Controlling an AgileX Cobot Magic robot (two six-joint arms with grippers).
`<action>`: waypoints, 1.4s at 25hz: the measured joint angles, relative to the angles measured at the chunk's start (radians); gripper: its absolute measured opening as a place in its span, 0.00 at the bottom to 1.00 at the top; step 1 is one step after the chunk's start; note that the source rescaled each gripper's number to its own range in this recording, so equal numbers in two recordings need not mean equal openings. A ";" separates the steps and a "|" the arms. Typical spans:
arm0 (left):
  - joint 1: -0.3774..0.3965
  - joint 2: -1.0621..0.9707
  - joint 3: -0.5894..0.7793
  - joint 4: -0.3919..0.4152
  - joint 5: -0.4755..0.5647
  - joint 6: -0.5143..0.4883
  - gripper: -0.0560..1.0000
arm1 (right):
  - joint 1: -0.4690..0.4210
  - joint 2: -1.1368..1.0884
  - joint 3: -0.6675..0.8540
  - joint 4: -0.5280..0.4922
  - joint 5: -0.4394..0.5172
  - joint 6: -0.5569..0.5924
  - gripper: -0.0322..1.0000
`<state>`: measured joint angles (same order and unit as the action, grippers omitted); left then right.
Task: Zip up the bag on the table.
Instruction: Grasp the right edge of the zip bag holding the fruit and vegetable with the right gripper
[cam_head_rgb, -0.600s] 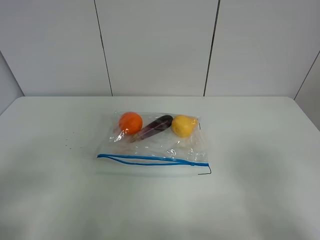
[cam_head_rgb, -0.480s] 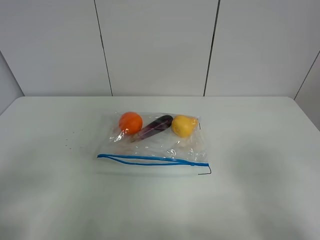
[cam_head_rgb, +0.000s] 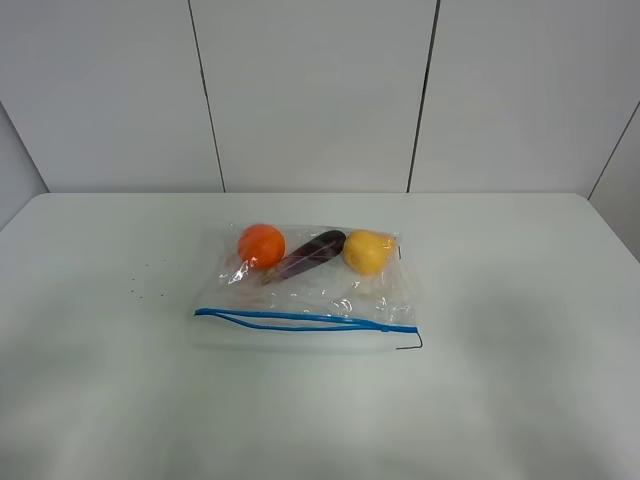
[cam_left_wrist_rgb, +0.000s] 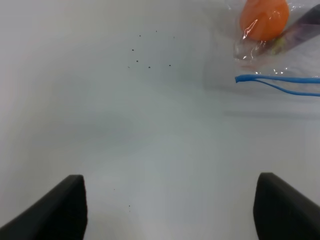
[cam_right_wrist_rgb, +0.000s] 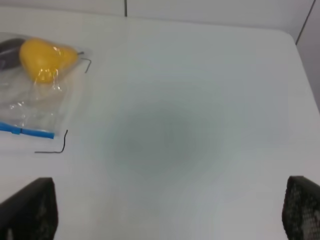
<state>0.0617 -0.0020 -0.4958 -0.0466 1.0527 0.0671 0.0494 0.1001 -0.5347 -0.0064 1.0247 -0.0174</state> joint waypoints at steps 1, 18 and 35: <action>0.000 0.000 0.000 0.000 0.000 0.000 0.96 | 0.000 0.055 -0.023 0.000 -0.005 0.000 1.00; 0.000 0.000 0.000 0.000 0.000 0.000 0.96 | 0.000 1.111 -0.506 0.304 -0.105 -0.130 1.00; 0.000 0.000 0.000 0.000 0.000 -0.001 0.96 | -0.162 1.625 -0.527 0.856 -0.028 -0.557 0.98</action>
<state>0.0617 -0.0020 -0.4958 -0.0466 1.0527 0.0663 -0.1124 1.7252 -1.0613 0.8495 0.9963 -0.5744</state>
